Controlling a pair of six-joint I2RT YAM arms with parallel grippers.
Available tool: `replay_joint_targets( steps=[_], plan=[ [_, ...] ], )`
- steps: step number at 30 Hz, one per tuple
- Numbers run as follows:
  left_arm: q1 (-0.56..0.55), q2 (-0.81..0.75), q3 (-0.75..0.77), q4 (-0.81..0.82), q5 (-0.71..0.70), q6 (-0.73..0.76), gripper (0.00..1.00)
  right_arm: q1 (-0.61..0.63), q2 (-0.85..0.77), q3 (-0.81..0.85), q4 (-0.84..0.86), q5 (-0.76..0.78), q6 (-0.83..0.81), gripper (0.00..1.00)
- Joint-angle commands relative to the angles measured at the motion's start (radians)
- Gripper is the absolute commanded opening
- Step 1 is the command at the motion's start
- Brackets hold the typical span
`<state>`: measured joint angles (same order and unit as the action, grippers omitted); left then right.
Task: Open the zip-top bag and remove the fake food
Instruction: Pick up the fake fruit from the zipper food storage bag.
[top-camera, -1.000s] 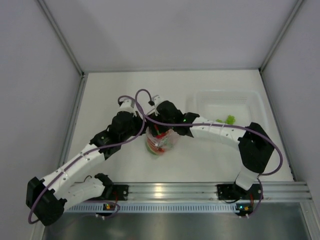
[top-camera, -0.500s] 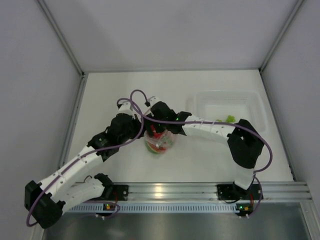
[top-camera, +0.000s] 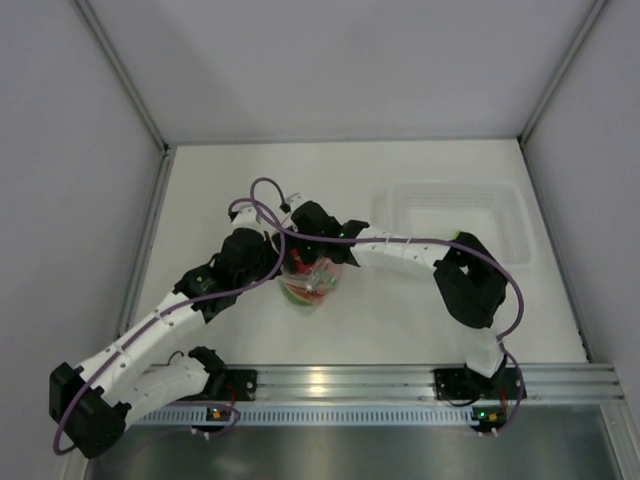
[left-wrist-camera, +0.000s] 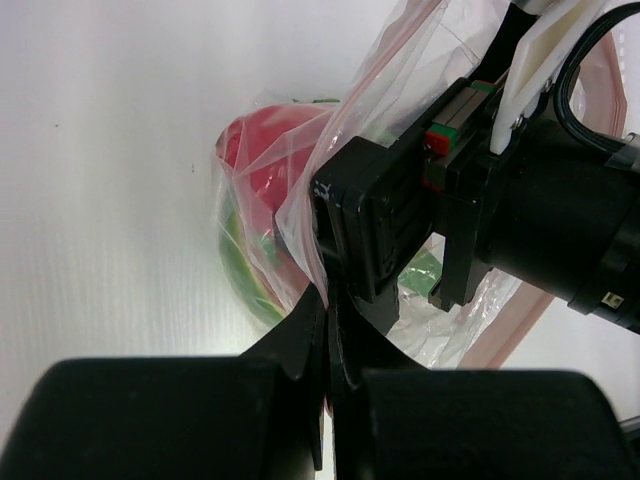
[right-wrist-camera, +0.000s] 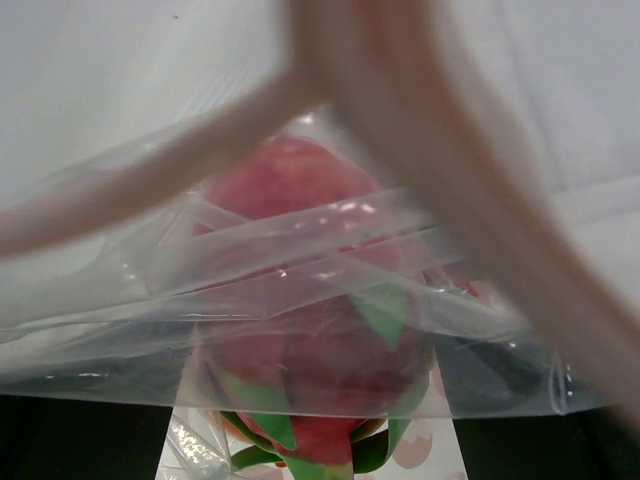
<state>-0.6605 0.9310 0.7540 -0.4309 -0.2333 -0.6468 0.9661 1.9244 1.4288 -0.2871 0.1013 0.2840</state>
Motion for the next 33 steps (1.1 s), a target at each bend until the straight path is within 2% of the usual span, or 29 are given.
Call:
replay_joint_targets(
  steps=[1,4,9,12,15,20,26,33],
  plan=[
    [-0.024,-0.032,0.034,0.155,0.126,-0.014,0.0,0.022,0.113,0.03,-0.029,-0.046,0.009,0.99],
    [-0.022,-0.043,0.027,0.153,0.121,-0.01,0.0,0.019,0.142,0.032,-0.017,-0.074,0.023,1.0],
    [-0.022,-0.055,0.022,0.146,0.111,-0.005,0.0,0.017,0.176,0.025,-0.02,-0.031,0.047,0.99],
    [-0.022,-0.054,0.019,0.146,0.106,-0.008,0.0,0.014,0.185,0.012,-0.012,-0.012,0.058,0.96],
    [-0.022,-0.054,0.018,0.146,0.101,-0.01,0.0,0.016,0.183,0.005,-0.012,-0.006,0.067,0.97],
    [-0.022,-0.051,0.018,0.13,0.075,-0.005,0.0,0.016,0.087,-0.063,0.042,-0.014,0.072,0.99],
    [-0.021,-0.058,0.021,0.13,0.075,-0.007,0.0,0.046,0.135,0.001,-0.098,0.092,-0.002,0.99],
    [-0.021,-0.063,0.036,0.112,0.063,-0.001,0.0,0.045,0.212,-0.005,-0.104,0.095,0.006,0.99]
  ],
)
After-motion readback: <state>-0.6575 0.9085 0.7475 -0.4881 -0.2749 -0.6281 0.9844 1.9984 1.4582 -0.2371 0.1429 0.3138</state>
